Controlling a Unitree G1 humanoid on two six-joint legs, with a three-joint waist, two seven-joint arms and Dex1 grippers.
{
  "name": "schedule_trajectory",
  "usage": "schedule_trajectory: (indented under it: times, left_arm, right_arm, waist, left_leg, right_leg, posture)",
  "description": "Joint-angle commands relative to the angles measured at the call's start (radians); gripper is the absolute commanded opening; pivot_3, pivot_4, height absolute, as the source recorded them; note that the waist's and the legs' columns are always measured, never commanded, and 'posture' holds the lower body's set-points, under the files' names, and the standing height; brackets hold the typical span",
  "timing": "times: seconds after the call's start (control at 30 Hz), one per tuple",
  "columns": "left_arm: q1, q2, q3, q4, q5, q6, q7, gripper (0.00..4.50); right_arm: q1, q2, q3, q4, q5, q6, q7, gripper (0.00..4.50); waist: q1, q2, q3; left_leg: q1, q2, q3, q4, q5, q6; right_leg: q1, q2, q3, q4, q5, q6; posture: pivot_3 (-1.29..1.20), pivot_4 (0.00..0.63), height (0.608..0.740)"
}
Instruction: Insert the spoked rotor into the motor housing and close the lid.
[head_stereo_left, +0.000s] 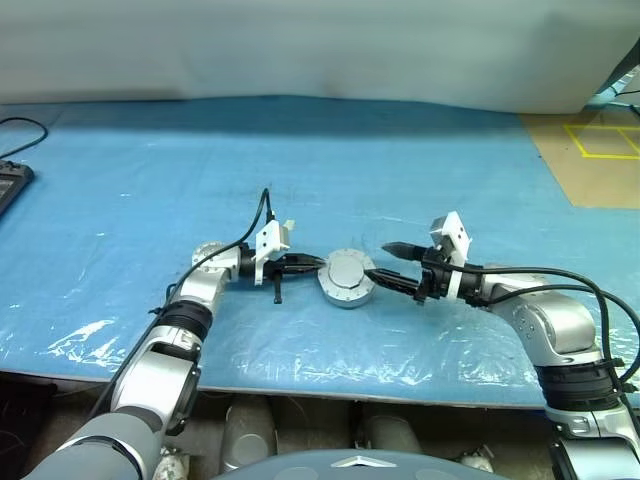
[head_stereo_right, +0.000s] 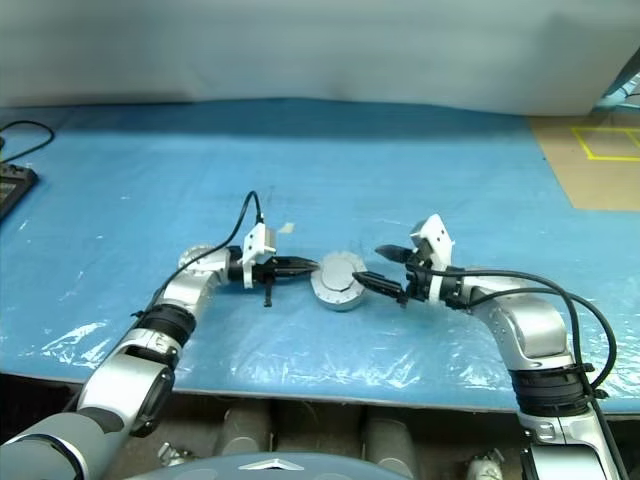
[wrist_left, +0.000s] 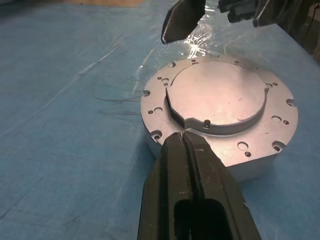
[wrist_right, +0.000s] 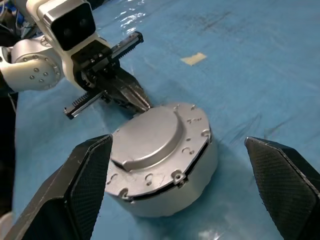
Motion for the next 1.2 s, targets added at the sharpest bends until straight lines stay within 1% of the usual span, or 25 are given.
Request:
schedule_trajectory:
  times: [0.03,0.13,0.23,0.47,0.8,0.9,1.03,1.07,1.13,1.2]
  left_arm:
    - [0.001,-0.008,0.0,0.008,0.002,0.005,0.006,0.0]
    - [0.001,-0.01,0.005,0.004,0.001,0.006,0.005,0.0]
    - [0.0,-0.012,0.007,0.005,0.002,0.005,0.004,0.0]
    - [0.003,-0.012,0.011,0.005,0.003,0.002,0.005,0.0]
    - [0.011,-0.007,0.012,0.01,0.008,-0.007,0.007,0.0]
    - [0.01,-0.006,0.012,0.014,0.01,-0.012,0.01,0.0]
    - [0.013,-0.004,0.011,0.017,0.013,-0.016,0.011,0.0]
    - [0.013,-0.004,0.011,0.019,0.013,-0.016,0.012,0.0]
    - [0.013,-0.004,0.012,0.021,0.014,-0.02,0.019,0.0]
    - [0.013,-0.006,0.019,0.026,0.016,-0.021,0.041,0.0]
  right_arm:
    - [0.009,-0.006,-0.093,-0.039,0.124,0.117,-0.023,4.49]
    - [0.028,0.008,-0.143,-0.03,0.215,0.218,-0.046,4.49]
    - [0.047,0.029,-0.152,-0.015,0.255,0.271,-0.077,4.49]
    - [0.055,0.096,-0.159,0.077,0.266,0.312,-0.148,4.49]
    - [0.042,0.156,-0.123,0.092,0.271,0.331,-0.171,4.49]
    - [0.034,0.17,-0.138,0.114,0.28,0.333,-0.172,3.87]
    - [0.033,0.164,-0.137,0.124,0.272,0.327,-0.17,2.52]
    - [0.034,0.161,-0.134,0.126,0.27,0.324,-0.167,2.52]
    - [0.037,0.159,-0.131,0.124,0.272,0.323,-0.163,1.97]
    - [0.037,0.16,-0.129,0.119,0.27,0.325,-0.171,1.53]
  waist:
    - [0.0,0.0,0.0]
    - [0.002,0.0,0.0]
    - [0.002,0.0,0.0]
    - [0.002,0.0,0.0]
    - [0.002,0.0,0.0]
    - [0.002,0.0,0.0]
    - [0.002,0.0,0.0]
    - [0.002,0.0,0.0]
    - [0.002,0.0,0.0]
    - [0.002,0.0,0.0]
  left_leg:
    - [0.0,0.0,0.0,0.0,0.0,0.0]
    - [0.0,0.0,0.0,0.0,0.0,0.0]
    - [0.0,0.0,0.0,0.0,0.0,0.0]
    - [0.0,0.0,0.0,0.0,0.0,0.0]
    - [0.0,0.0,0.0,0.0,0.0,0.0]
    - [0.0,0.0,0.0,0.0,0.0,0.0]
    - [0.0,0.0,0.0,0.0,0.0,0.0]
    - [0.0,0.0,0.0,0.0,0.0,0.0]
    - [0.0,0.0,0.0,0.0,0.0,0.0]
    - [0.0,0.0,0.0,0.0,0.0,0.0]
  right_leg:
    - [0.0,0.0,0.0,0.0,0.0,0.0]
    - [0.0,0.0,0.0,0.0,-0.001,-0.001]
    - [0.0,0.0,0.0,0.0,-0.001,-0.001]
    - [0.0,0.0,-0.001,0.0,-0.001,-0.001]
    - [0.0,0.0,-0.001,0.0,0.001,0.001]
    - [0.0,0.0,-0.001,0.0,0.001,0.001]
    - [0.0,0.0,-0.001,0.0,0.0,0.001]
    - [0.0,0.0,-0.001,0.0,0.0,0.001]
    - [0.0,0.0,-0.001,0.001,0.001,0.001]
    - [0.0,0.0,-0.001,0.001,0.001,0.001]
  posture:
    - [0.0,0.15,0.74]
    - [0.0,0.15,0.74]
    - [0.0,0.15,0.74]
    - [0.0,0.15,0.74]
    - [0.0,0.15,0.74]
    - [0.0,0.15,0.74]
    - [0.0,0.15,0.74]
    - [0.0,0.15,0.74]
    - [0.0,0.15,0.74]
    - [0.0,0.15,0.74]
